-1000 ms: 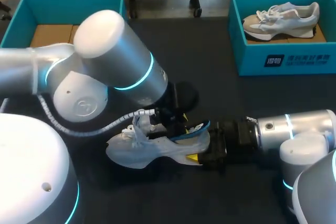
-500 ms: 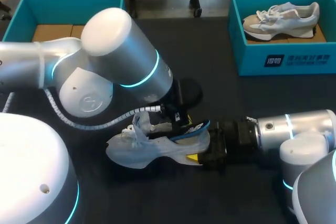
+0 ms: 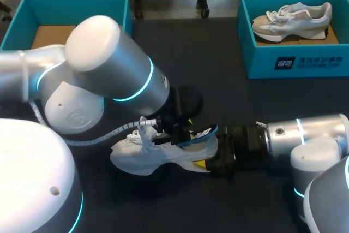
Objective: Take the shoe out of the shoebox, open the shoe tongue, remove and reinsert the insole, then place the shoe into the shoebox
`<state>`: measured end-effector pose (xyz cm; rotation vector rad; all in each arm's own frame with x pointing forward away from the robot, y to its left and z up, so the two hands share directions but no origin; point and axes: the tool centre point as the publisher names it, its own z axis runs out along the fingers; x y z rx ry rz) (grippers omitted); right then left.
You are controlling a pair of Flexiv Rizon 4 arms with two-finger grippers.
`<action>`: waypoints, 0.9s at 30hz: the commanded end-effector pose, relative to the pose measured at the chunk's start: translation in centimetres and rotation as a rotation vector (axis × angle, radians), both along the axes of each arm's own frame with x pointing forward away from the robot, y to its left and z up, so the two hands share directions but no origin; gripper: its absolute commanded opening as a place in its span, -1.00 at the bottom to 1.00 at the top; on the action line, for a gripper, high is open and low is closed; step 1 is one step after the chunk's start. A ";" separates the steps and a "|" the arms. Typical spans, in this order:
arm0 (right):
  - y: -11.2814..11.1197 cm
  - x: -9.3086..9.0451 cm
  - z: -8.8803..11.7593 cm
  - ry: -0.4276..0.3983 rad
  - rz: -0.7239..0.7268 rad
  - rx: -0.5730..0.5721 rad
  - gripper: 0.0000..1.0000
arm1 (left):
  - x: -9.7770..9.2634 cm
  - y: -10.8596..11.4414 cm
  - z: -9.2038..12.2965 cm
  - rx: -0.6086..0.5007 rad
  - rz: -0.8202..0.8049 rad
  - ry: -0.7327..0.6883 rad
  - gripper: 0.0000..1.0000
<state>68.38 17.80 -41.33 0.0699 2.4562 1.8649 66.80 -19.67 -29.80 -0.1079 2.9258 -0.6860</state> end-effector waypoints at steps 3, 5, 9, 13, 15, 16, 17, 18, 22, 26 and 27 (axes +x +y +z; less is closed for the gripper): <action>0.1 -0.1 0.1 0.000 -0.001 -0.004 -1.00 | -0.9 0.8 -0.5 -0.003 0.014 -0.026 -0.15; 0.1 -0.1 0.1 0.000 -0.001 -0.004 -1.00 | -1.1 0.8 -0.8 0.002 0.018 -0.034 -0.13; 0.1 -0.1 0.1 0.000 -0.001 -0.004 -1.00 | -1.3 1.0 -1.4 0.009 0.023 -0.043 -0.08; 0.1 -0.1 0.1 0.000 -0.001 -0.004 -1.00 | -1.3 1.1 -1.7 0.005 0.035 -0.060 -0.05; 0.1 -0.1 0.1 0.000 -0.001 -0.004 -1.00 | -1.3 1.2 -1.8 0.005 0.037 -0.063 -0.02; 0.1 -0.1 0.1 0.000 -0.001 -0.004 -1.00 | -1.3 1.1 -1.9 0.010 0.045 -0.078 -0.02; 0.1 -0.1 0.1 0.000 -0.001 -0.004 -1.00 | -1.4 1.1 -2.0 0.012 0.047 -0.082 -0.02; 0.1 -0.1 0.1 0.000 -0.001 -0.004 -1.00 | -1.4 1.0 -2.1 0.011 0.046 -0.082 -0.02; 0.1 -0.1 0.1 0.000 -0.001 -0.004 -1.00 | -1.6 0.7 -2.6 0.025 0.041 -0.110 -0.03; 0.1 -0.1 0.1 0.000 -0.001 -0.004 -1.00 | -1.3 0.5 -3.2 0.030 0.047 -0.131 -0.04; 0.1 -0.1 0.1 0.000 -0.001 -0.004 -1.00 | -1.2 0.5 -3.2 0.026 0.049 -0.130 -0.04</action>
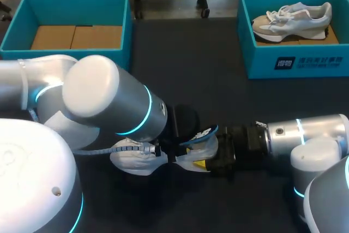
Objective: Take the shoe out of the shoebox, open the shoe tongue, remove and reinsert the insole, then place the shoe into the shoebox
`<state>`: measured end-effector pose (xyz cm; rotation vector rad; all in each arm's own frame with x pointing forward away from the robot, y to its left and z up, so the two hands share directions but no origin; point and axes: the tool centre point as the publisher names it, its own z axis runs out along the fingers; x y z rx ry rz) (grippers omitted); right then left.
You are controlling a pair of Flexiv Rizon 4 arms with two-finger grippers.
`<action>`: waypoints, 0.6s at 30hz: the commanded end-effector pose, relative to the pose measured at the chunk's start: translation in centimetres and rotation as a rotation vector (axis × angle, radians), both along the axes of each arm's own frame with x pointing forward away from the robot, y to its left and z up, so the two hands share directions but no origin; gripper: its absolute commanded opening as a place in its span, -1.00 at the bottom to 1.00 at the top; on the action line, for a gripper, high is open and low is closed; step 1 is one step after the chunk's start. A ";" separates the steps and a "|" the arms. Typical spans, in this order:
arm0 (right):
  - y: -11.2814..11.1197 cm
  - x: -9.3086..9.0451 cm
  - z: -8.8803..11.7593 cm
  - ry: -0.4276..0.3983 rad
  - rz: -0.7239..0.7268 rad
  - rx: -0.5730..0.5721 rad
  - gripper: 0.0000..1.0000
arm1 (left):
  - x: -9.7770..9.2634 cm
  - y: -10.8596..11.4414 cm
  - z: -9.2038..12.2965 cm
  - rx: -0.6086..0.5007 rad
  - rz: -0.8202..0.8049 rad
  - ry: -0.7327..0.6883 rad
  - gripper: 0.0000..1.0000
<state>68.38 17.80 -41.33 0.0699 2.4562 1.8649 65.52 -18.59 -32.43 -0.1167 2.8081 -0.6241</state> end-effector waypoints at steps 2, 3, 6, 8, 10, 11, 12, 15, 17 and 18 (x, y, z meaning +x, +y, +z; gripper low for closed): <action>0.1 -0.1 0.1 0.000 -0.001 -0.004 -1.00 | 0.3 -0.6 -0.7 -0.008 0.016 -0.015 -0.05; 0.1 -0.1 0.1 0.000 -0.001 -0.004 -1.00 | 0.4 -0.7 -0.8 -0.008 0.017 -0.016 -0.07; 0.1 -0.1 0.1 0.000 -0.001 -0.004 -1.00 | 0.7 -0.8 -1.0 -0.008 0.028 -0.029 -0.10; 0.1 -0.1 0.1 0.000 -0.001 -0.004 -1.00 | 0.8 -0.9 -1.1 -0.003 0.037 -0.041 -0.13; 0.1 -0.1 0.1 0.000 -0.001 -0.004 -1.00 | 0.9 -1.0 -1.3 -0.001 0.037 -0.042 -0.14; 0.1 -0.1 0.1 0.000 -0.001 -0.004 -1.00 | 1.0 -1.0 -1.4 0.000 0.038 -0.042 -0.15; 0.1 -0.1 0.1 0.000 -0.001 -0.004 -1.00 | 1.0 -1.1 -1.5 0.001 0.039 -0.043 -0.15; 0.1 -0.1 0.1 0.000 -0.001 -0.004 -1.00 | 0.9 -1.1 -1.7 0.003 0.040 -0.043 -0.17; 0.1 -0.1 0.1 0.000 -0.001 -0.004 -1.00 | 0.9 -1.0 -1.7 -0.002 0.044 -0.047 -0.20; 0.1 -0.1 0.1 0.000 -0.001 -0.004 -1.00 | 0.9 -1.0 -1.7 -0.003 0.048 -0.052 -0.22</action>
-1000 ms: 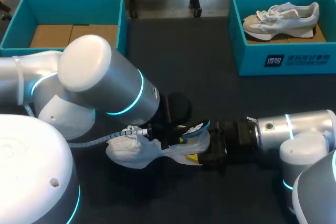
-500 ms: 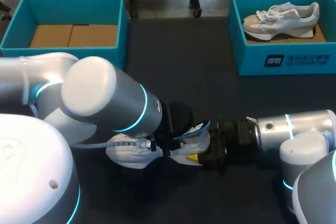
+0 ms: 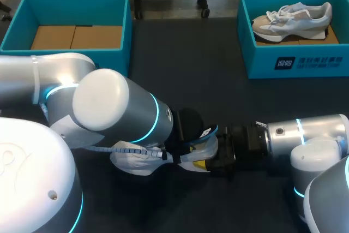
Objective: Take the shoe out of the shoebox, open the shoe tongue, remove and reinsert the insole, then place the shoe into the shoebox
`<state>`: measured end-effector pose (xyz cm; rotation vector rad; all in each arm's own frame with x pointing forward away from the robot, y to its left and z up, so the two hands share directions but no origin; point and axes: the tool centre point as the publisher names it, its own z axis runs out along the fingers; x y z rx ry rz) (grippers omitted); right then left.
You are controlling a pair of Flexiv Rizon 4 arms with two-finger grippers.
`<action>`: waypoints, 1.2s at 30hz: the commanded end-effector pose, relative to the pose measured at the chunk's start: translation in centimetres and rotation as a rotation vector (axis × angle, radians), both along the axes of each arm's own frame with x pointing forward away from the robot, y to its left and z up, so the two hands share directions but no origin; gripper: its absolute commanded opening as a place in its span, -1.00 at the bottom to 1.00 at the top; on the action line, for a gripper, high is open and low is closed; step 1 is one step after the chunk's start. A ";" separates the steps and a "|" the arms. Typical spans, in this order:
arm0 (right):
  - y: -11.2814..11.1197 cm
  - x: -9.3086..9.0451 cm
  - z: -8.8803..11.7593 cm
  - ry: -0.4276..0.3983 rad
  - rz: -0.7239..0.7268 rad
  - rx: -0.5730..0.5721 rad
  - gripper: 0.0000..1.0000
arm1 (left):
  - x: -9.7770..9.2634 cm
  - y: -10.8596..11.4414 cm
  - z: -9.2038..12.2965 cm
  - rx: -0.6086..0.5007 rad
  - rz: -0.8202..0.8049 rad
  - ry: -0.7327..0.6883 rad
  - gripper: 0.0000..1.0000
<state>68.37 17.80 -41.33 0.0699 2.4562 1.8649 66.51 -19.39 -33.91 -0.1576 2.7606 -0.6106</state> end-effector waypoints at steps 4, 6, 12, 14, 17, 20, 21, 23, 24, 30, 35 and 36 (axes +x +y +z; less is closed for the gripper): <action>0.1 -0.1 0.1 0.000 -0.001 -0.004 -1.00 | 0.0 0.0 -0.1 -0.007 0.015 -0.018 -0.22; 0.1 -0.1 0.1 0.000 -0.001 -0.004 -1.00 | 0.1 0.1 0.0 -0.011 0.019 -0.019 -0.22; 0.1 -0.1 0.1 0.000 -0.001 -0.004 -1.00 | 0.3 0.1 0.1 -0.013 0.025 -0.028 -0.27; 0.1 -0.1 0.1 0.000 -0.001 -0.004 -1.00 | 0.5 0.0 -0.1 -0.005 0.031 -0.037 -0.25; 0.1 -0.1 0.1 0.000 -0.001 -0.004 -1.00 | 1.0 -0.1 -0.2 -0.002 0.038 -0.024 -0.34; 0.1 -0.1 0.1 0.000 -0.001 -0.004 -1.00 | 1.5 0.0 -0.2 -0.012 0.044 -0.001 -1.00; 0.1 -0.1 0.1 0.000 -0.001 -0.004 -1.00 | 1.6 0.1 -0.2 -0.015 0.044 0.003 -1.00; 0.1 -0.1 0.1 0.000 -0.001 -0.004 -1.00 | 1.7 0.1 -0.1 -0.021 0.046 0.008 -1.00; 0.1 -0.1 0.1 0.000 -0.001 -0.004 -1.00 | 1.7 0.1 0.0 -0.024 0.047 0.010 -1.00; 0.1 -0.1 0.1 0.000 -0.001 -0.004 -1.00 | 2.0 0.0 0.3 -0.037 0.054 0.013 -1.00; 0.1 -0.1 0.1 0.000 -0.001 -0.004 -1.00 | 2.0 -0.2 0.6 -0.052 0.049 0.009 -1.00; 0.1 -0.1 0.1 0.000 -0.001 -0.004 -1.00 | 2.0 -0.2 0.6 -0.054 0.045 0.009 -1.00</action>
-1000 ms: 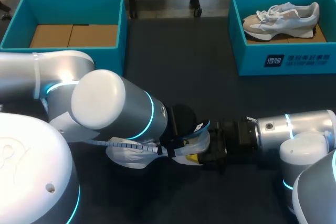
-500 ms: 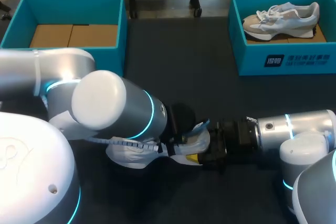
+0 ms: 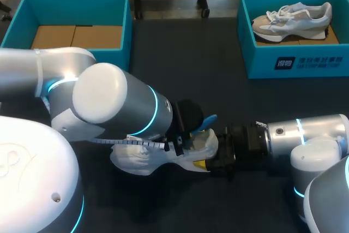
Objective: Take the shoe out of the shoebox, open the shoe tongue, remove and reinsert the insole, then place the shoe into the shoebox
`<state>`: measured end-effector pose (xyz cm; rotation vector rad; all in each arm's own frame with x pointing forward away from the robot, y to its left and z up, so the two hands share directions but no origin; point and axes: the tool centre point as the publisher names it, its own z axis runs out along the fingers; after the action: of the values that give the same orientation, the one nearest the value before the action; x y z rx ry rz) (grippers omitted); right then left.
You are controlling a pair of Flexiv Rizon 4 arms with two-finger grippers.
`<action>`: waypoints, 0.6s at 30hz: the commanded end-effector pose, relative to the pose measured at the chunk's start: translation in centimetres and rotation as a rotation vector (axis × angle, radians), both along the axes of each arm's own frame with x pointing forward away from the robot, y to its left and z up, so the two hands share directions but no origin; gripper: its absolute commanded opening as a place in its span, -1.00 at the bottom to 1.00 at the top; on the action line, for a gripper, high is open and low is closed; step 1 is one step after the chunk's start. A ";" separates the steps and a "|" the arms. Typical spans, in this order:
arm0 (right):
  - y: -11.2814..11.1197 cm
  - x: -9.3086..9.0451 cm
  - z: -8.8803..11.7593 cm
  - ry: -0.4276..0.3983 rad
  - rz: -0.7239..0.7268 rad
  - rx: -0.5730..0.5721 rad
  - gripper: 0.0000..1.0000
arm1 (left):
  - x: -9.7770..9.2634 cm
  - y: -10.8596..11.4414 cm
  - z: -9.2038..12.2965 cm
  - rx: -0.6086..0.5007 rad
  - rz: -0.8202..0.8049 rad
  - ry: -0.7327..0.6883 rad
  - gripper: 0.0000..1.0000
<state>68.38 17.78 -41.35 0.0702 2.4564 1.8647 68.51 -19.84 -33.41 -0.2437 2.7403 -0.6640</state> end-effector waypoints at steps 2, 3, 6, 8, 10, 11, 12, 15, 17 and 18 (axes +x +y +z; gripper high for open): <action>0.1 -0.1 0.1 0.000 -0.001 -0.004 -1.00 | -0.1 0.2 -0.1 -0.009 -0.017 0.003 -0.59; 0.1 -0.1 0.1 0.000 -0.001 -0.004 -1.00 | -0.2 0.2 -0.2 -0.011 -0.026 0.007 -0.46; 0.1 -0.1 0.1 0.000 -0.001 -0.004 -1.00 | -0.3 0.4 -0.5 -0.013 -0.037 0.012 -0.35; 0.1 -0.1 0.1 0.000 -0.001 -0.004 -1.00 | -0.3 0.4 -0.6 -0.014 -0.043 0.013 -0.33; 0.1 -0.1 0.1 0.000 -0.001 -0.004 -1.00 | -0.3 0.5 -0.7 -0.013 -0.046 0.012 -0.34; 0.1 -0.1 0.1 0.000 -0.001 -0.004 -1.00 | -0.3 0.6 -0.8 -0.013 -0.048 0.011 -0.34; 0.1 -0.1 0.1 0.000 -0.001 -0.004 -1.00 | -0.2 0.6 -0.9 -0.013 -0.049 0.009 -0.35; 0.1 -0.1 0.1 0.000 -0.001 -0.004 -1.00 | -0.2 0.6 -1.0 -0.014 -0.056 0.008 -0.36; 0.1 -0.1 0.1 0.000 -0.001 -0.004 -1.00 | -0.2 0.6 -1.1 -0.023 -0.069 0.014 -0.39; 0.1 -0.1 0.1 0.000 -0.001 -0.004 -1.00 | -0.2 0.6 -1.1 -0.026 -0.073 0.016 -0.38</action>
<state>68.38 17.79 -41.34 0.0700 2.4562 1.8649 68.10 -19.54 -34.26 -0.1674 2.7576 -0.7025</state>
